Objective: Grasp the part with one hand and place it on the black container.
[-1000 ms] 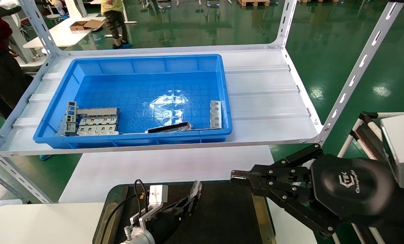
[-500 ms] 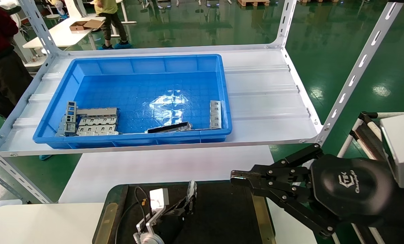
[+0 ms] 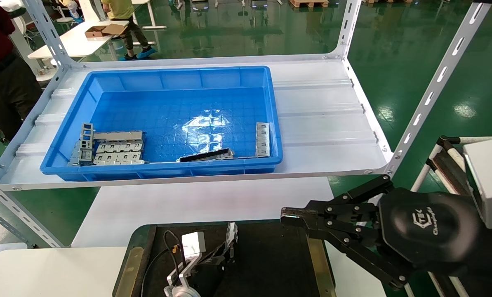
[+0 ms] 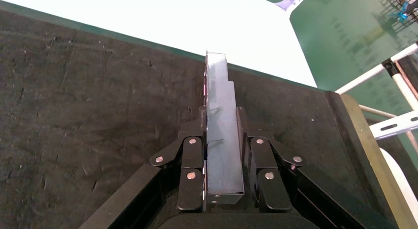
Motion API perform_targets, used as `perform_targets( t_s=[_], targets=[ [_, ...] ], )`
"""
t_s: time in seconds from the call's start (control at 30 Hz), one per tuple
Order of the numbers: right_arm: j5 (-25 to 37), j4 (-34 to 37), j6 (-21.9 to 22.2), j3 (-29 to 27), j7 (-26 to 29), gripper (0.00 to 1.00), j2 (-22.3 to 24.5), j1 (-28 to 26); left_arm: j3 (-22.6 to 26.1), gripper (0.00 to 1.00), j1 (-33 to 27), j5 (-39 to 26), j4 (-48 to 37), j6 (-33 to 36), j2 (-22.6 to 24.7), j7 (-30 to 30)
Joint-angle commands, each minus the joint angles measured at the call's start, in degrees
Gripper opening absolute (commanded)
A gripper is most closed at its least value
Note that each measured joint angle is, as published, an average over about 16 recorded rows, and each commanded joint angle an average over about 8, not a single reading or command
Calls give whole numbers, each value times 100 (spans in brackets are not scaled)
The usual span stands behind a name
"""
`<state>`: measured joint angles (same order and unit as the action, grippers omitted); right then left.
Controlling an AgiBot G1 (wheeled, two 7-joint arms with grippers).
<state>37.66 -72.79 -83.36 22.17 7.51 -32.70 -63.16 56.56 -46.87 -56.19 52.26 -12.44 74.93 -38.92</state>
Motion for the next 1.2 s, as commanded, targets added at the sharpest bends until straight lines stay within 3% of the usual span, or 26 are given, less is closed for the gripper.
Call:
perform_targets(
  t_s=[0.03,0.17,0.2,0.27,0.3,0.4,0.47,0.57,1.2],
  targets=[
    [0,0,0,0,0,0,0,0,59,0,-5,94,22,-52,-8,42],
    [0,0,0,0,0,5,0,0,174,0,-33,291,41,-145,-16,132],
    [0,0,0,0,0,11,0,0,203,0,-41,340,46,-167,-19,155],
    [0,0,0,0,0,34,0,0,259,7,-56,432,60,-206,-25,202],
    [0,0,0,0,0,47,0,0,286,15,-64,478,68,-225,-30,225],
    [0,0,0,1,0,83,0,0,365,51,-86,604,96,-275,-45,293],
    [0,0,0,1,0,99,0,0,413,76,-99,682,117,-306,-56,335],
    [-1,0,0,1,0,100,0,0,481,99,-117,793,146,-349,-72,392],
    [-1,0,1,2,-1,100,1,0,787,100,-220,1262,335,-466,-175,646]
  ],
)
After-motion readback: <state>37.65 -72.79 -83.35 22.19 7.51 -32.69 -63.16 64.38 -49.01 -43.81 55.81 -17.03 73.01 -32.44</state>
